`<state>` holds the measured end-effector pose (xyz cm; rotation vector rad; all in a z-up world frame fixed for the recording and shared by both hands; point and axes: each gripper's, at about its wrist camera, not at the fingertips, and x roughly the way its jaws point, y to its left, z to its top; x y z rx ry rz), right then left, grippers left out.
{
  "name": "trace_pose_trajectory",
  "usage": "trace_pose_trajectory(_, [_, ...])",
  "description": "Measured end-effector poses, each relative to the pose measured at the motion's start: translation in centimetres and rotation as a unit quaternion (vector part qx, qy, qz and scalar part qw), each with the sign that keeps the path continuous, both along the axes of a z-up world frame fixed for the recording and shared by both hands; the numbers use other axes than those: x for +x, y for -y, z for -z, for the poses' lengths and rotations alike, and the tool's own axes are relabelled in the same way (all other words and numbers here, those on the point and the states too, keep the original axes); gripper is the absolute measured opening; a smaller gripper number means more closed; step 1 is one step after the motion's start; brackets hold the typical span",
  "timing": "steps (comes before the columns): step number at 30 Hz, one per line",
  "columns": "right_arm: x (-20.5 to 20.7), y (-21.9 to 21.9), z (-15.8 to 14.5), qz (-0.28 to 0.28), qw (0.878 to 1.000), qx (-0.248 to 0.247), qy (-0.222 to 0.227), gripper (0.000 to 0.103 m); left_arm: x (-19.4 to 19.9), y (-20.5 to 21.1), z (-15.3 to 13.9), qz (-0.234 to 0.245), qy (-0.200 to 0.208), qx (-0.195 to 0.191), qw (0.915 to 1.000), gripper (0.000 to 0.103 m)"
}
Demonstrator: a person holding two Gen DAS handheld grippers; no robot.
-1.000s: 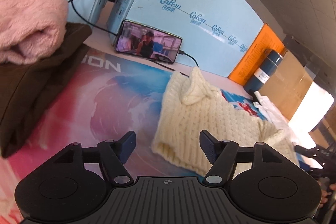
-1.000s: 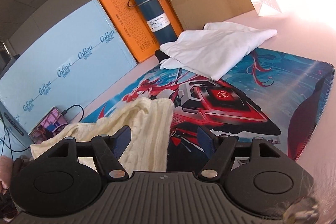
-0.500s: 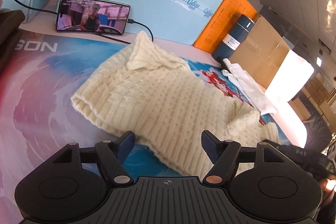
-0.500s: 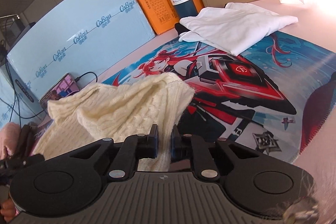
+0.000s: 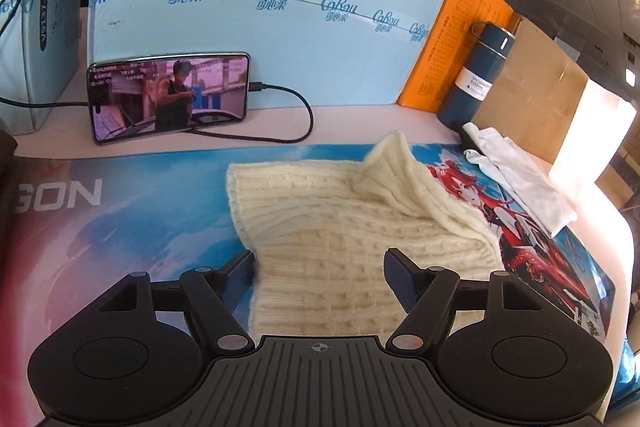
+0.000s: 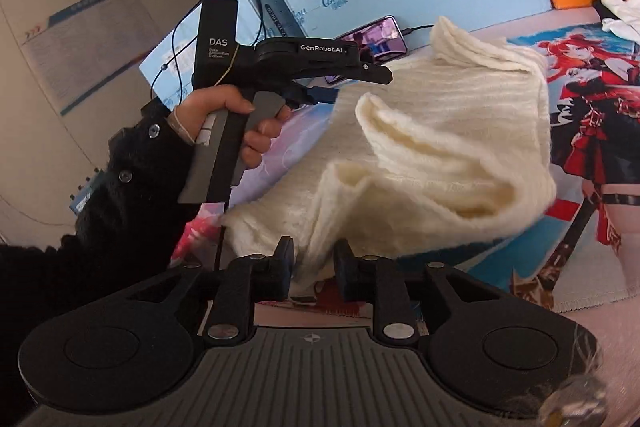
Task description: Fold clothes
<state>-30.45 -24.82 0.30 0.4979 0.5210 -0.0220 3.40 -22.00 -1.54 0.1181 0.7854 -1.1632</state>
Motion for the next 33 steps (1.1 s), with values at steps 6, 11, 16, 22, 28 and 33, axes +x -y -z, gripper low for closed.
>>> trace_pose_trajectory(6, [-4.2,1.9,-3.0,-0.017,0.994,-0.044,0.094,0.066,-1.3,-2.9,0.3,0.005,0.040,0.006,0.9991,0.081])
trace_pose_trajectory(11, [-2.7,2.5,-4.2,0.031,0.985,-0.141,0.092,0.088,-4.1,-2.3,0.4,0.063,0.083,0.001,0.9946,0.082])
trace_pose_trajectory(16, [3.2,3.2,-1.0,0.027,0.972,-0.231,-0.029,0.087,-5.2,-3.0,1.0,0.083,0.104,0.007,0.9911,0.083])
trace_pose_trajectory(22, [5.7,4.5,1.1,0.012,0.982,-0.187,-0.025,0.014,-4.6,-4.1,2.0,0.070,0.085,0.009,0.9939,0.083])
trace_pose_trajectory(28, [6.0,1.7,1.0,-0.059,0.980,-0.186,-0.029,0.037,-4.6,-4.3,2.2,0.064,0.083,0.009,0.9944,0.083])
trace_pose_trajectory(33, [6.0,3.4,-1.5,-0.084,0.986,-0.143,0.026,0.066,-5.0,-4.6,2.1,0.062,0.093,0.006,0.9937,0.083])
